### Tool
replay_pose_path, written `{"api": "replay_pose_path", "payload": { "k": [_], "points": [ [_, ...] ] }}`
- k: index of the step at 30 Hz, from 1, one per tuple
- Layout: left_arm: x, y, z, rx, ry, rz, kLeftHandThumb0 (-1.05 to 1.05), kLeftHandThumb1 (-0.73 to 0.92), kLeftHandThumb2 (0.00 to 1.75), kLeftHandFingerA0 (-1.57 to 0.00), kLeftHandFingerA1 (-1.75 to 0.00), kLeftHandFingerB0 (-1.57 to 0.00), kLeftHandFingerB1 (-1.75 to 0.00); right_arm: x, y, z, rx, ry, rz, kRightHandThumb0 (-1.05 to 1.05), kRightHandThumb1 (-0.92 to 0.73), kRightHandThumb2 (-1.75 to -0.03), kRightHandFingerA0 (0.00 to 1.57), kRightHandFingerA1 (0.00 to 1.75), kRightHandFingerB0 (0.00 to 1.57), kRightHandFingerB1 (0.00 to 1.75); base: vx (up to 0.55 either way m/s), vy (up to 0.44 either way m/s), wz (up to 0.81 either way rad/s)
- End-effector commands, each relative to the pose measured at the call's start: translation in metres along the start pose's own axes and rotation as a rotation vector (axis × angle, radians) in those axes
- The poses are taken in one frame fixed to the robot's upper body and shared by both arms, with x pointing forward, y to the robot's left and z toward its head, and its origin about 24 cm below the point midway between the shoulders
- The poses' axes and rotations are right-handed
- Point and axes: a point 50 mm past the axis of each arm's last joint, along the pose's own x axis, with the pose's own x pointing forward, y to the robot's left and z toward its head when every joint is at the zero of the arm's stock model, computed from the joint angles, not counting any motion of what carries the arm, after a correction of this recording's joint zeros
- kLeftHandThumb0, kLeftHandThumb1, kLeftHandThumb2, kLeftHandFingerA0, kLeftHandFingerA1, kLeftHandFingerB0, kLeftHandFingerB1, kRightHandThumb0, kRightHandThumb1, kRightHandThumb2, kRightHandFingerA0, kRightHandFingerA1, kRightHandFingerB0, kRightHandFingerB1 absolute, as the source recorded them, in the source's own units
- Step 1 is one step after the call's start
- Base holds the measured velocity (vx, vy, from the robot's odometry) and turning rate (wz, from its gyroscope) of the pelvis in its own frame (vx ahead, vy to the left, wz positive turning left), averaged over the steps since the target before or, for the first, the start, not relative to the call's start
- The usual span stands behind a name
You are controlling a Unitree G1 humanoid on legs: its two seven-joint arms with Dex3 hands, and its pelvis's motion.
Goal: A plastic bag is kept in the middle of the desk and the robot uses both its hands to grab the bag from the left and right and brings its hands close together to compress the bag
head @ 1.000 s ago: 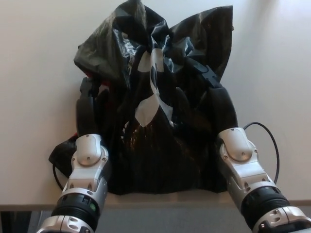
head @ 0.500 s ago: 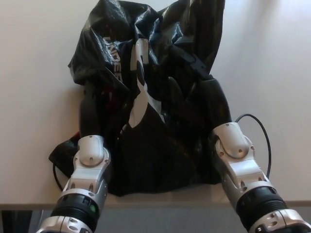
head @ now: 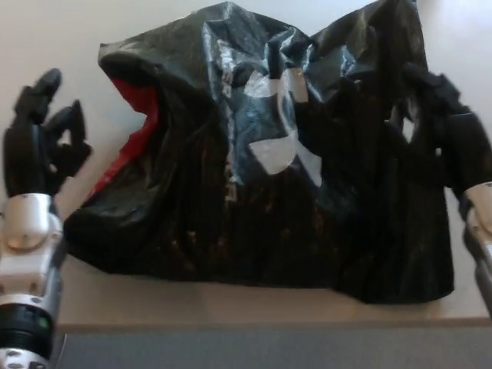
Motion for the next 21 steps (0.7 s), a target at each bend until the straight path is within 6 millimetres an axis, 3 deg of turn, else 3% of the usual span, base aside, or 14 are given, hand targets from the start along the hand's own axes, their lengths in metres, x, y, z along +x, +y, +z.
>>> {"api": "replay_pose_path", "payload": {
  "k": [1,2,5,11,12,15,16,17,18,20,21],
  "points": [
    [0.007,0.051,0.017,0.022,-0.016,0.036,-0.68,0.92,0.74,-0.25,-0.41,-0.22,-0.31,-0.008,-0.051,0.000,-0.042,0.029,-0.121,-0.81,-0.85,-0.66,0.17,0.38,0.20,0.31,0.00,0.000,0.00],
    [0.006,0.065,0.025,0.030,-0.033,0.055,-0.66,0.92,0.77,-0.21,-0.40,-0.21,-0.31,-0.011,-0.065,0.001,-0.047,0.029,-0.159,-0.37,-0.48,-1.07,0.03,0.51,0.00,0.48,0.00,0.000,0.00],
    [0.001,0.091,0.043,0.035,-0.089,0.061,-0.67,0.92,0.76,-0.17,-0.42,-0.18,-0.32,-0.014,-0.083,0.006,-0.030,0.022,-0.206,-0.38,-0.48,-1.07,0.02,0.51,0.00,0.48,0.00,0.000,0.00],
    [-0.016,0.113,0.058,0.049,-0.136,0.063,-0.73,0.92,0.76,-0.17,-0.44,-0.19,-0.32,-0.029,-0.108,0.015,-0.095,-0.021,-0.249,-0.37,-0.53,-1.10,0.02,0.51,0.00,0.48,0.00,0.000,0.00],
    [-0.027,0.122,0.065,0.050,-0.182,0.054,-0.71,0.92,0.76,-0.15,-0.45,-0.18,-0.33,-0.036,-0.116,0.023,-0.129,-0.054,-0.260,-0.70,-0.62,-1.00,0.01,0.45,0.10,0.46,0.00,0.000,0.00],
    [-0.044,0.124,0.079,0.025,-0.246,0.079,-0.71,0.92,0.75,-0.20,-0.50,-0.23,-0.35,-0.051,-0.124,0.043,-0.147,-0.144,-0.254,-0.78,-0.62,-0.95,0.01,0.44,0.07,0.43,0.00,0.000,0.00],
    [-0.050,0.126,0.089,0.018,-0.280,0.068,-0.78,0.92,0.70,-0.16,-0.48,-0.21,-0.32,-0.057,-0.124,0.054,-0.193,-0.209,-0.262,-0.36,-0.62,-1.14,0.02,0.51,0.00,0.49,0.00,0.000,0.00],
    [-0.054,0.127,0.092,0.032,-0.296,0.073,-0.97,0.91,0.76,-0.11,-0.59,-0.11,-0.45,-0.061,-0.126,0.059,-0.234,-0.219,-0.259,-0.82,-0.74,-1.14,0.00,0.34,0.13,0.27,0.00,0.000,0.00],
    [-0.065,0.129,0.102,0.063,-0.341,0.081,-0.85,0.92,0.72,-0.20,-0.48,-0.19,-0.33,-0.073,-0.129,0.069,-0.263,-0.248,-0.248,-0.68,-0.84,-0.65,0.10,0.34,0.12,0.30,0.00,0.000,0.00],
    [-0.080,0.131,0.116,0.088,-0.388,0.073,-0.87,0.92,0.72,-0.17,-0.44,-0.17,-0.31,-0.088,-0.129,0.082,-0.244,-0.307,-0.244,-0.70,-0.83,-0.65,0.11,0.35,0.13,0.31,0.00,0.000,0.00],
    [-0.091,0.133,0.123,0.108,-0.426,0.063,-0.82,0.92,0.74,-0.21,-0.44,-0.17,-0.30,-0.097,-0.130,0.088,-0.253,-0.342,-0.245,-0.82,-0.62,-0.98,0.04,0.44,0.11,0.45,0.00,0.000,0.00]
  ]
}}
